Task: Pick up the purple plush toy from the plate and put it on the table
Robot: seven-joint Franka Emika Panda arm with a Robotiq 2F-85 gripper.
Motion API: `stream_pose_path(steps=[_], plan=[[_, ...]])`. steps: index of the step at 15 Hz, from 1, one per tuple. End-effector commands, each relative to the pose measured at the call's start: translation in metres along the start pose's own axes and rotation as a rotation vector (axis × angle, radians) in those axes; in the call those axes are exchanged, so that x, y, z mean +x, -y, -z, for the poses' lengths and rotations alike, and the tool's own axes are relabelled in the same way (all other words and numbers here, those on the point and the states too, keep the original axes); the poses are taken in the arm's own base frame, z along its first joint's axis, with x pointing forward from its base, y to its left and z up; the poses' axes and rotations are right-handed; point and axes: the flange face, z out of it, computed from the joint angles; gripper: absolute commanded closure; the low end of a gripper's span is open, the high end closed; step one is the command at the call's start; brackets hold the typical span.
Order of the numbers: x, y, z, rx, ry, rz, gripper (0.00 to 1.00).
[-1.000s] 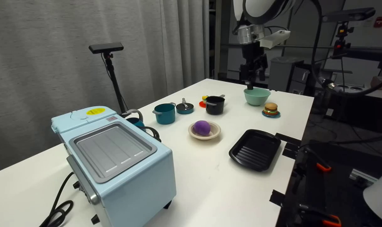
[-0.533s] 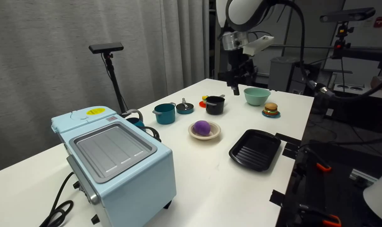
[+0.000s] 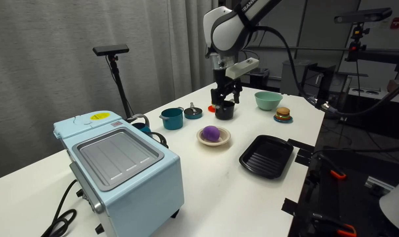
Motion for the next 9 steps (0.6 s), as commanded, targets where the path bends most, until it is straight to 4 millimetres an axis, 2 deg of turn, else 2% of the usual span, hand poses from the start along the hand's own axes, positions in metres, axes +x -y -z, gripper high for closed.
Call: stream_pose_path(steps=[1,6,9], plan=[[0.034,0.021,-0.024,0.017,-0.033,-0.03,0.0],[0.063,0.043,-0.059,0.021,-0.078,-0.035,0.0],[0.074,0.051,-0.08,0.01,-0.071,-0.038,0.0]])
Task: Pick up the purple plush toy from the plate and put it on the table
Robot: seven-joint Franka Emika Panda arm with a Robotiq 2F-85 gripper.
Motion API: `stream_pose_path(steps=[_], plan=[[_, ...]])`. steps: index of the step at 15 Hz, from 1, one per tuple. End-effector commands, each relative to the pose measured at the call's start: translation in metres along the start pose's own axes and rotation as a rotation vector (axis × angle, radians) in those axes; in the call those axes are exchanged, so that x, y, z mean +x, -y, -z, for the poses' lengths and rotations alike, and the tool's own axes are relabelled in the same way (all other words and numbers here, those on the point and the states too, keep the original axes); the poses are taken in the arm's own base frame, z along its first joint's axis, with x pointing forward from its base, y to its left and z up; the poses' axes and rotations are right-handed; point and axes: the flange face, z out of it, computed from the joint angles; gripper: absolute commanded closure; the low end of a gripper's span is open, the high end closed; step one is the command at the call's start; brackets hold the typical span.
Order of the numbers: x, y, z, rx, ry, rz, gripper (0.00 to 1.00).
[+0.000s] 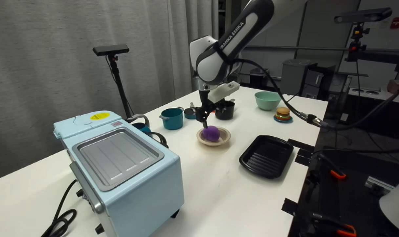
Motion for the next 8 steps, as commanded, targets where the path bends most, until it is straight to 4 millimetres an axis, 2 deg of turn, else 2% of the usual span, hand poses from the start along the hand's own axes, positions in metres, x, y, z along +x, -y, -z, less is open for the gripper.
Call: stream_pose_path(steps=[1,8], plan=[[0.019,0.01,-0.022,-0.001,0.002,-0.025,0.0],[0.035,0.02,-0.055,-0.024,0.012,-0.032,0.0]])
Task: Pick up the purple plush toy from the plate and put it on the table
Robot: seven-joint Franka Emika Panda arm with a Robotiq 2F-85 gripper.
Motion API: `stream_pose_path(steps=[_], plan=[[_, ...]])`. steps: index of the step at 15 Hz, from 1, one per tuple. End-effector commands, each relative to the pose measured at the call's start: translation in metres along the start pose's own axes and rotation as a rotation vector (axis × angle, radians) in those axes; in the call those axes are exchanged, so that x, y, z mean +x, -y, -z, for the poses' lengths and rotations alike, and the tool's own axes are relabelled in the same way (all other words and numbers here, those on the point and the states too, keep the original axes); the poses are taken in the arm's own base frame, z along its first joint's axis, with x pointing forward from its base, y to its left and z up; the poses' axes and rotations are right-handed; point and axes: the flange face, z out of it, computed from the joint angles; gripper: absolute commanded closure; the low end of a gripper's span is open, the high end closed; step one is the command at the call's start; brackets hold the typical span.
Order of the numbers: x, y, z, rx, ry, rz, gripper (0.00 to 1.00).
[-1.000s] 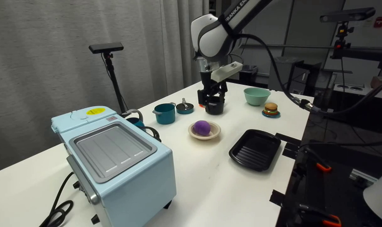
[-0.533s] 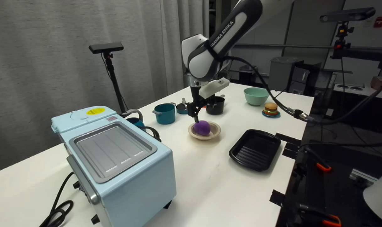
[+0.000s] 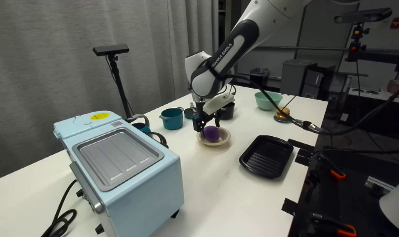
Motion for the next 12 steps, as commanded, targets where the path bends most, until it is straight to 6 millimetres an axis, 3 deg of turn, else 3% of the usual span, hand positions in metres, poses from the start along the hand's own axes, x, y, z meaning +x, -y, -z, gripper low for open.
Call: stream_pose_path(steps=[1,3,4,8,12], plan=[[0.016,0.008,-0.011,-0.005,-0.015,-0.021,0.03],[0.018,0.01,-0.016,-0.011,-0.015,-0.02,0.28],[0.02,0.01,-0.017,-0.013,-0.015,-0.02,0.3],[0.025,0.005,-0.015,-0.013,-0.023,-0.025,0.63],[0.028,-0.004,0.006,0.004,-0.052,-0.03,0.89]])
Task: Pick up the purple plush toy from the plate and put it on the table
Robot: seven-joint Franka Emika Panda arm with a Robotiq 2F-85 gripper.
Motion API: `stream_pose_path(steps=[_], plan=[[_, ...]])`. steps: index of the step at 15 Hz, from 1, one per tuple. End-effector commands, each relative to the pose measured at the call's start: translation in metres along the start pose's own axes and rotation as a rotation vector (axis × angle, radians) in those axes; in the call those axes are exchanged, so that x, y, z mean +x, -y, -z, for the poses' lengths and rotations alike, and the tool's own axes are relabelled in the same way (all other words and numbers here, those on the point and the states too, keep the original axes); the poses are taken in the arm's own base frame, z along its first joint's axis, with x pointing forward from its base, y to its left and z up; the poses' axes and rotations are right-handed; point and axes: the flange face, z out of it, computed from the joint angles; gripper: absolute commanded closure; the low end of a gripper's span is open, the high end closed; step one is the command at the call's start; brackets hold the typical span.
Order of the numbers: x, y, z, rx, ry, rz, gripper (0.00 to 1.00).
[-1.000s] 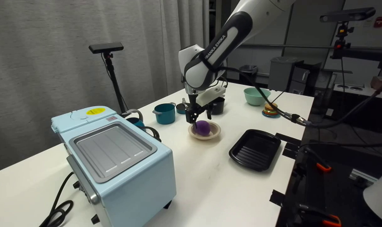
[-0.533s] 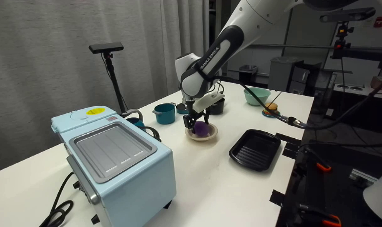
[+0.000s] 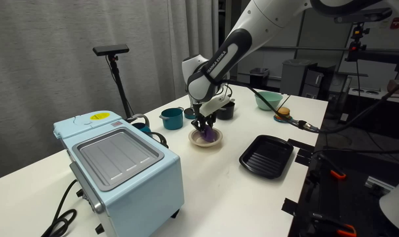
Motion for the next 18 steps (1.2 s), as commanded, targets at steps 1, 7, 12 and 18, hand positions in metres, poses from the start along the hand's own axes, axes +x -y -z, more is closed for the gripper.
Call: stream_pose_path(steps=[1,7,12,18], plan=[[0.007,-0.007,0.023,0.026,-0.035,-0.02,0.91],[0.006,-0.03,0.079,0.086,-0.085,-0.048,0.94],[-0.003,-0.074,0.114,0.142,-0.105,-0.088,0.94],[-0.025,-0.141,0.103,0.148,-0.056,-0.108,0.94]])
